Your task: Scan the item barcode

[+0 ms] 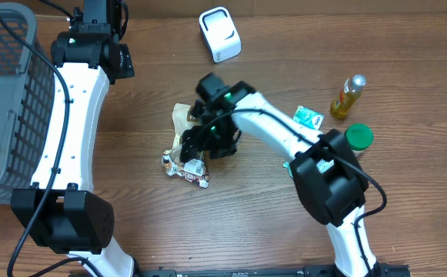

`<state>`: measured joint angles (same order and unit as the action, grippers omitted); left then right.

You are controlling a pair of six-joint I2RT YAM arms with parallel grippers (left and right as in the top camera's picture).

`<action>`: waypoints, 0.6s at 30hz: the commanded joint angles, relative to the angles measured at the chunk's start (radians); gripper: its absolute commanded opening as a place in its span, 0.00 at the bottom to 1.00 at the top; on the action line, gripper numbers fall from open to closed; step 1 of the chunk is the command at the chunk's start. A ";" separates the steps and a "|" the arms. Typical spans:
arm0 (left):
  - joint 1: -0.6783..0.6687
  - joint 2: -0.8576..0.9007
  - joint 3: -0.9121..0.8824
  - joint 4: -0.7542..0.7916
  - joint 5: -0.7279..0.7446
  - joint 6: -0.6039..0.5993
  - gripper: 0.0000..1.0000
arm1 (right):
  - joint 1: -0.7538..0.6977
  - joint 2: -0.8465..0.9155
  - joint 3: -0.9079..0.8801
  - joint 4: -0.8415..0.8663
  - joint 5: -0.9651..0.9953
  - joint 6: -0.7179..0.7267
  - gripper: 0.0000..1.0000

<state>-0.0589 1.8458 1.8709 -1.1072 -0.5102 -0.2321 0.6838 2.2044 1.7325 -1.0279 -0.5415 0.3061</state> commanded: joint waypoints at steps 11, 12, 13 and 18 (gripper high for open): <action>-0.005 -0.018 0.016 0.001 -0.013 0.008 0.99 | 0.171 -0.010 0.056 0.100 0.013 0.143 0.96; -0.005 -0.019 0.016 0.001 -0.013 0.008 1.00 | 0.166 -0.018 0.083 0.063 0.013 0.135 0.96; -0.005 -0.019 0.016 0.001 -0.013 0.008 0.99 | 0.159 -0.031 0.126 0.005 0.018 0.099 0.96; -0.005 -0.019 0.016 0.001 -0.013 0.008 1.00 | 0.109 -0.076 0.279 -0.206 0.247 0.036 1.00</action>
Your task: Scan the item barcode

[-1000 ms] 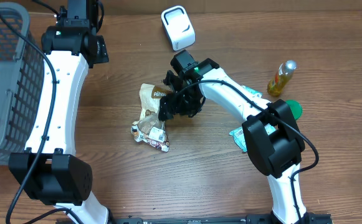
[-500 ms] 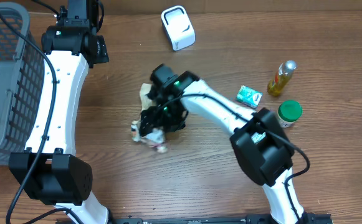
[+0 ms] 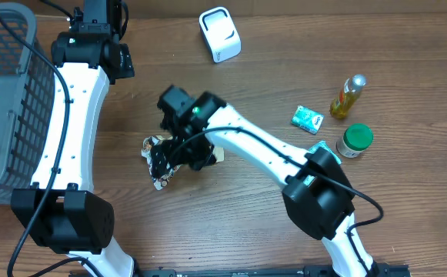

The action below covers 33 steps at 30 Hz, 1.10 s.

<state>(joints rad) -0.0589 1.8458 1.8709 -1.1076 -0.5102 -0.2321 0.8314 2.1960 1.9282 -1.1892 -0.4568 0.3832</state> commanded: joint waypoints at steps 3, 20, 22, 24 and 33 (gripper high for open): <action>-0.005 -0.019 0.016 0.001 -0.013 0.008 1.00 | -0.089 -0.074 0.095 -0.047 0.229 -0.040 1.00; -0.005 -0.019 0.016 0.001 -0.013 0.008 1.00 | -0.218 -0.033 0.087 0.000 0.232 0.008 1.00; -0.005 -0.019 0.016 0.001 -0.013 0.008 1.00 | -0.216 -0.031 0.087 0.006 0.233 0.010 1.00; -0.005 -0.019 0.016 0.002 -0.013 0.008 1.00 | -0.216 -0.024 0.087 0.015 0.233 0.010 1.00; -0.005 -0.019 0.016 0.002 -0.013 0.008 1.00 | -0.192 0.098 0.087 0.021 0.231 0.007 1.00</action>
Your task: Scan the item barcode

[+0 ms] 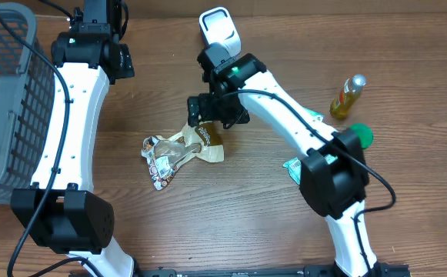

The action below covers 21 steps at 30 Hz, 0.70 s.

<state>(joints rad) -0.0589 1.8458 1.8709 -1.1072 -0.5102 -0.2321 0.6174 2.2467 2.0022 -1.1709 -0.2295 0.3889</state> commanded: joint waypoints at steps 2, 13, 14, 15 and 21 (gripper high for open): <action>-0.005 -0.019 0.016 0.001 -0.013 0.008 0.99 | 0.034 0.070 0.013 0.003 0.001 -0.023 1.00; -0.005 -0.019 0.016 0.001 -0.013 0.008 0.99 | 0.060 0.082 0.012 0.040 0.005 -0.080 1.00; -0.005 -0.019 0.016 0.001 -0.013 0.008 0.99 | 0.060 0.082 0.012 0.040 0.005 -0.080 1.00; -0.005 -0.019 0.016 0.001 -0.013 0.008 0.99 | 0.061 0.085 0.012 0.040 0.005 -0.080 1.00; -0.005 -0.019 0.016 0.001 -0.013 0.008 1.00 | 0.070 0.088 -0.055 0.099 0.005 -0.079 1.00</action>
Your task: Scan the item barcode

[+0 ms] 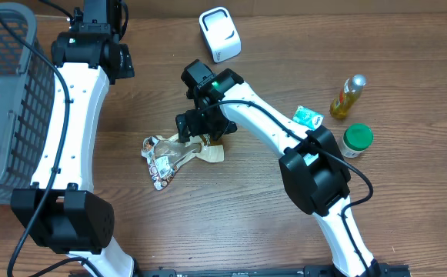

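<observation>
A crumpled brown and white snack packet [171,152] lies on the wooden table left of centre. My right gripper [198,128] hangs over the packet's upper right end; seen from above, its body hides the fingers, so their state does not show. The white barcode scanner [220,34] stands at the back of the table, apart from the packet. My left arm [77,100] reaches up the left side, and its gripper end [96,11] is cut off by the top edge.
A grey mesh basket [4,100] fills the far left. To the right stand a yellow bottle [348,96] and a green-lidded jar [358,140], with a small teal packet [308,118] beside them.
My right gripper has moved down and to the left, from just below the scanner to the packet's upper right end. The packet lies where it was. The left arm has not moved.
At first my right gripper was on the packet at the table's centre. Then gripper and packet were further left. After that the packet lay flat on the table with the gripper away from it, near the scanner. Now the gripper is back over the packet's end.
</observation>
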`<state>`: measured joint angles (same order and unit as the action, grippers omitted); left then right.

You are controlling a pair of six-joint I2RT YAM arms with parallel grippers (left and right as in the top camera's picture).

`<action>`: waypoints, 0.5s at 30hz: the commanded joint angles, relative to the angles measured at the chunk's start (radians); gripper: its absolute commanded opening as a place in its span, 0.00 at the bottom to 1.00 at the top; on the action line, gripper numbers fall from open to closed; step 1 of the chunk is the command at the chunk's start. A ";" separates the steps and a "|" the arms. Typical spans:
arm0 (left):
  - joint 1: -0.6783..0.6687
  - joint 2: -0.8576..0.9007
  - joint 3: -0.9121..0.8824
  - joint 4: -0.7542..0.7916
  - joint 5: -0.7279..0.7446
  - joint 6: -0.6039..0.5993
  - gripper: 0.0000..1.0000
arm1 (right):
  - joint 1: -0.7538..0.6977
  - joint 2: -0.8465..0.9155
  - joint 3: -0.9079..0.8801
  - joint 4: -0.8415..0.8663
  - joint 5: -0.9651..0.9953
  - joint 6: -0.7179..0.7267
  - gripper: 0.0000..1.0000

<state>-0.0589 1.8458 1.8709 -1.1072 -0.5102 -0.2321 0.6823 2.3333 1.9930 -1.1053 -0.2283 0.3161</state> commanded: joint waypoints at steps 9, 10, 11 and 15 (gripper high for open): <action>-0.005 -0.019 0.016 0.001 -0.013 0.008 1.00 | 0.005 0.001 -0.175 0.121 0.004 0.028 0.83; -0.005 -0.019 0.016 0.001 -0.013 0.008 1.00 | 0.005 0.001 -0.178 0.119 0.004 0.028 0.76; -0.005 -0.019 0.016 0.001 -0.013 0.008 1.00 | 0.005 0.001 -0.180 0.120 0.003 0.028 0.69; -0.005 -0.019 0.016 0.001 -0.013 0.008 0.99 | -0.010 -0.001 -0.134 0.076 -0.008 0.027 0.59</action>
<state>-0.0589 1.8458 1.8709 -1.1076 -0.5102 -0.2321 0.6819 2.3207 1.8439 -0.9882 -0.2398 0.3416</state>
